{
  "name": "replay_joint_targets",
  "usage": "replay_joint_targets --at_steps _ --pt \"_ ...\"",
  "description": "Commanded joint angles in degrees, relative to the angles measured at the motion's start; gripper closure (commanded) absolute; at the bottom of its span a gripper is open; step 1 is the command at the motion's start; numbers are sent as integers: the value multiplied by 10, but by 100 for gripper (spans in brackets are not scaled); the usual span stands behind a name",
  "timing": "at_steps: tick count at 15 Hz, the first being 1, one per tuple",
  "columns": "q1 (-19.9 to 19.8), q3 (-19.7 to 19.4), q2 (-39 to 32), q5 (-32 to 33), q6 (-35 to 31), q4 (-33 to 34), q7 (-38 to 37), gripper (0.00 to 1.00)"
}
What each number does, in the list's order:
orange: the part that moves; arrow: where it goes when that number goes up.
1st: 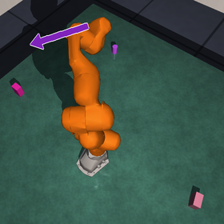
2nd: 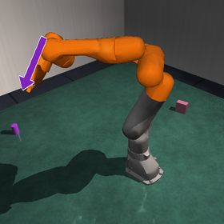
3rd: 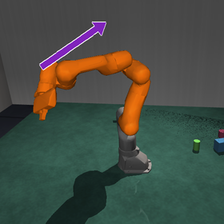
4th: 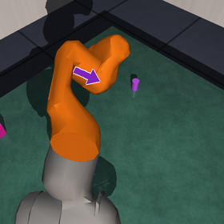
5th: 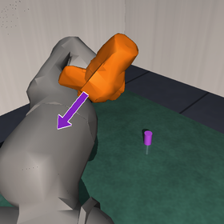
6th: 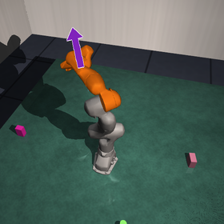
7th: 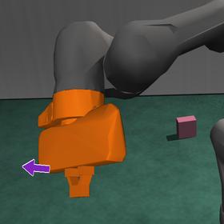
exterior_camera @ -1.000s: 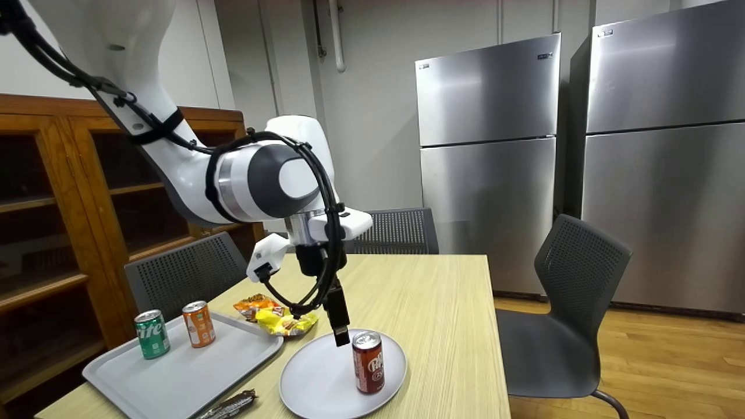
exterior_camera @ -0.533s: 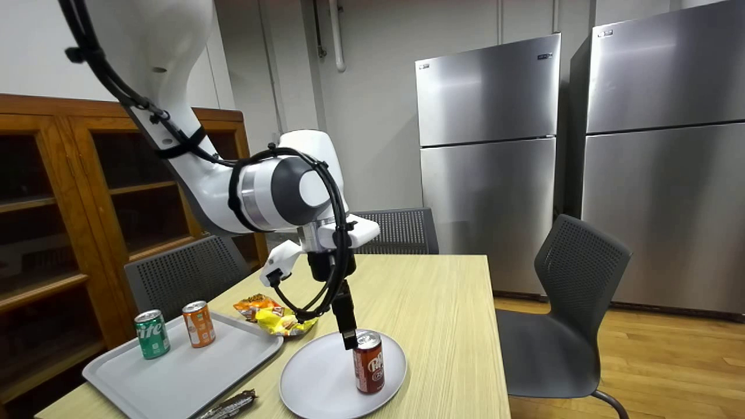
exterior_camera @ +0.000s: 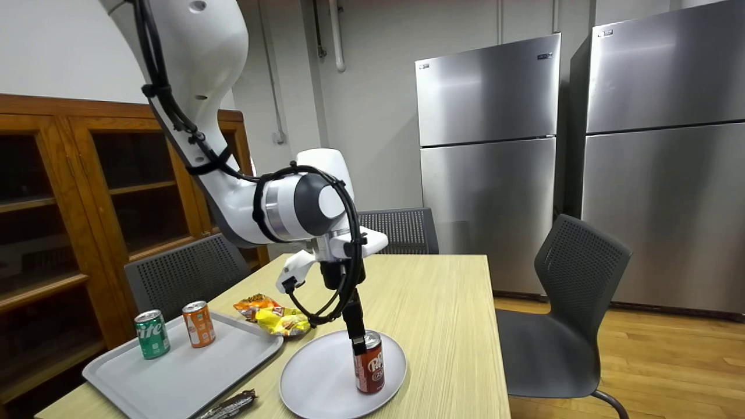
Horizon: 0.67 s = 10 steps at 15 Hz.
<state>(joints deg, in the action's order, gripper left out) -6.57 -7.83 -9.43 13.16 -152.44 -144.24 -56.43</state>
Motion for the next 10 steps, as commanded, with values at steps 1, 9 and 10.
replay_joint_targets --at_steps 1,9,10 --pt "27 -20 -33 -4 5 27 -21 0" --pt "47 -46 -55 -20 3 34 -26 0" --pt "49 -48 -56 -21 3 34 -26 0"
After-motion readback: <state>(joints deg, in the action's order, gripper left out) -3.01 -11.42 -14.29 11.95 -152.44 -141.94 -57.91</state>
